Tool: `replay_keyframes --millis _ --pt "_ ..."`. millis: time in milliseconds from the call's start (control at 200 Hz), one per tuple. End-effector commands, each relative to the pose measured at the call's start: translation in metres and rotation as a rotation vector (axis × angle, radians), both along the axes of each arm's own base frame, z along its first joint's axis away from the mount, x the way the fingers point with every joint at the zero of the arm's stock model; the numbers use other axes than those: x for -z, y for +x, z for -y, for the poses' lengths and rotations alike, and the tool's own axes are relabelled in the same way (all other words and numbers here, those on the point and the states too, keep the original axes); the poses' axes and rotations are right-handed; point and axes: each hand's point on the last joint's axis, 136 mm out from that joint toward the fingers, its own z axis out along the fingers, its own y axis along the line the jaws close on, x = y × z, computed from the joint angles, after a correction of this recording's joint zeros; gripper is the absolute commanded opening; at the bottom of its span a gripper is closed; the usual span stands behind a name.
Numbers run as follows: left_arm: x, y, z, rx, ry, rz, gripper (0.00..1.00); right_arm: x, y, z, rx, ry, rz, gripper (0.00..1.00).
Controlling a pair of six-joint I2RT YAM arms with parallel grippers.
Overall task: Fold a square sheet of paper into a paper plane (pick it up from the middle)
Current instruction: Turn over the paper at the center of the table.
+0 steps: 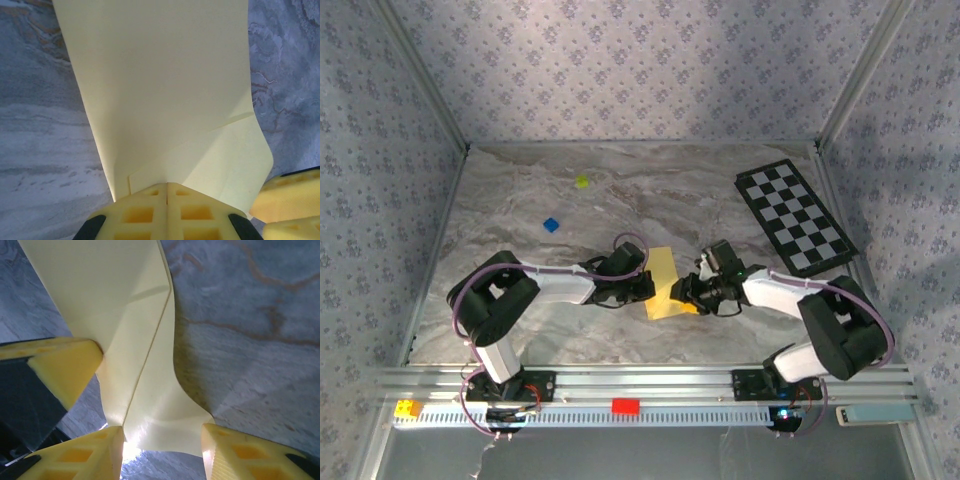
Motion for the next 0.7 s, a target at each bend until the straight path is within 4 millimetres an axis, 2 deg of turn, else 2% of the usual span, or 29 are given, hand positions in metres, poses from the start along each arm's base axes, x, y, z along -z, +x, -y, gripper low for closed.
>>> replay_keyframes --millis 0,355,535,695 --pt "0.020 -0.011 -0.008 0.009 0.066 -0.046 0.00 -0.003 0.014 -0.010 0.016 0.025 0.010 0.46" --pt "0.021 -0.012 -0.008 0.014 0.070 -0.048 0.00 -0.019 0.043 -0.020 0.024 0.103 0.090 0.48" --pt "0.019 -0.011 -0.006 0.014 0.065 -0.045 0.00 -0.020 0.051 -0.020 0.012 0.124 0.106 0.45" --pt "0.016 -0.010 -0.004 0.013 0.053 -0.039 0.00 -0.012 0.054 -0.019 0.013 0.124 0.084 0.43"
